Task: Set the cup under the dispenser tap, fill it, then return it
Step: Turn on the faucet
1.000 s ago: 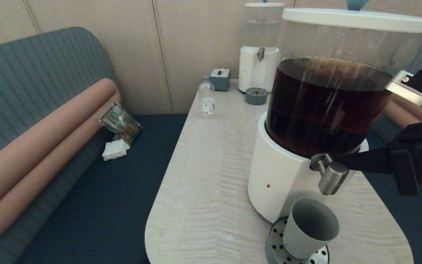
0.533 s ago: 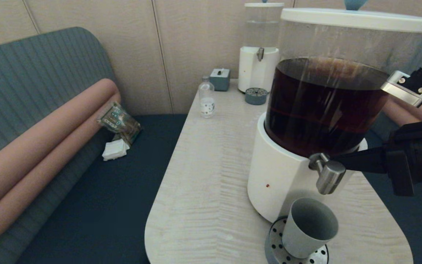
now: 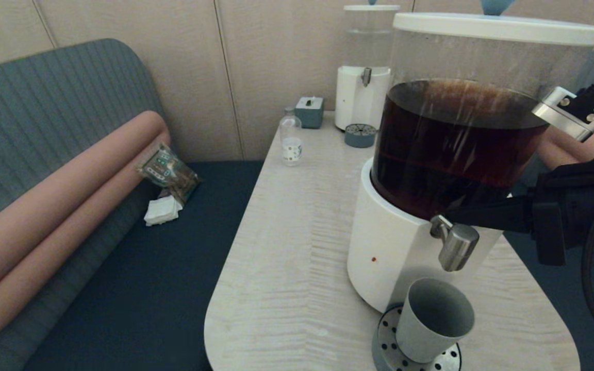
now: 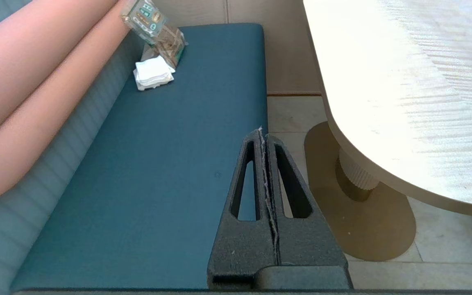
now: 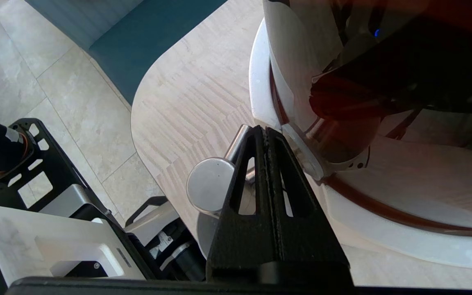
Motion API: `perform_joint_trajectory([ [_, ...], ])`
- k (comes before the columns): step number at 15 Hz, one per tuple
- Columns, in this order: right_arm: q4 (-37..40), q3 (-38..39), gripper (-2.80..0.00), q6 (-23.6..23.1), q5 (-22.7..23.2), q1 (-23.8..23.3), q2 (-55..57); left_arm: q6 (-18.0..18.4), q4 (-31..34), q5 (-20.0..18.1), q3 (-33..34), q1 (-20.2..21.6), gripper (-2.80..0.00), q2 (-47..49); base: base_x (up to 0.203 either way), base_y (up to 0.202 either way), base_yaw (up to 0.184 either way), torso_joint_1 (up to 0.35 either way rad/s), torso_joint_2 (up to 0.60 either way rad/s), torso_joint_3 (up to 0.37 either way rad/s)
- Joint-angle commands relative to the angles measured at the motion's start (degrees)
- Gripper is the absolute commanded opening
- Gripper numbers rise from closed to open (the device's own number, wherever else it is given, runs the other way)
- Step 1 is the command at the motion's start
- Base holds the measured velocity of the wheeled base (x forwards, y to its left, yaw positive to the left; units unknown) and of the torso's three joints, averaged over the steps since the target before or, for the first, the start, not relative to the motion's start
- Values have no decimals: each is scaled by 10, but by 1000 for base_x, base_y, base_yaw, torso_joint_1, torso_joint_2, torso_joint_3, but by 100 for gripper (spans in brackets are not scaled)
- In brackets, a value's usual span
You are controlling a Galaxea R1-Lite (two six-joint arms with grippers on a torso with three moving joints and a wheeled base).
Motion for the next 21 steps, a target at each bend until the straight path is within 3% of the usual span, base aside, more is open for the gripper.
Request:
perform_joint_trajectory([
  [1, 0, 6, -280, 1, 3, 1, -2, 0, 0, 0, 0, 0, -280, 0, 0, 0, 0, 0, 0, 0],
  [9, -2, 14, -280, -2, 70, 1, 1, 0, 0, 0, 0, 0, -280, 0, 0, 0, 0, 0, 0, 0],
  [12, 3, 19, -280, -29, 74, 1, 0, 0, 0, 0, 0, 0, -280, 0, 0, 0, 0, 0, 0, 0],
  [17, -5, 16, -280, -28, 71, -5, -6, 0, 0, 0, 0, 0, -280, 0, 0, 0, 0, 0, 0, 0],
  [21, -32, 20, -280, -24, 69, -39, -16, 0, 0, 0, 0, 0, -280, 0, 0, 0, 0, 0, 0, 0],
])
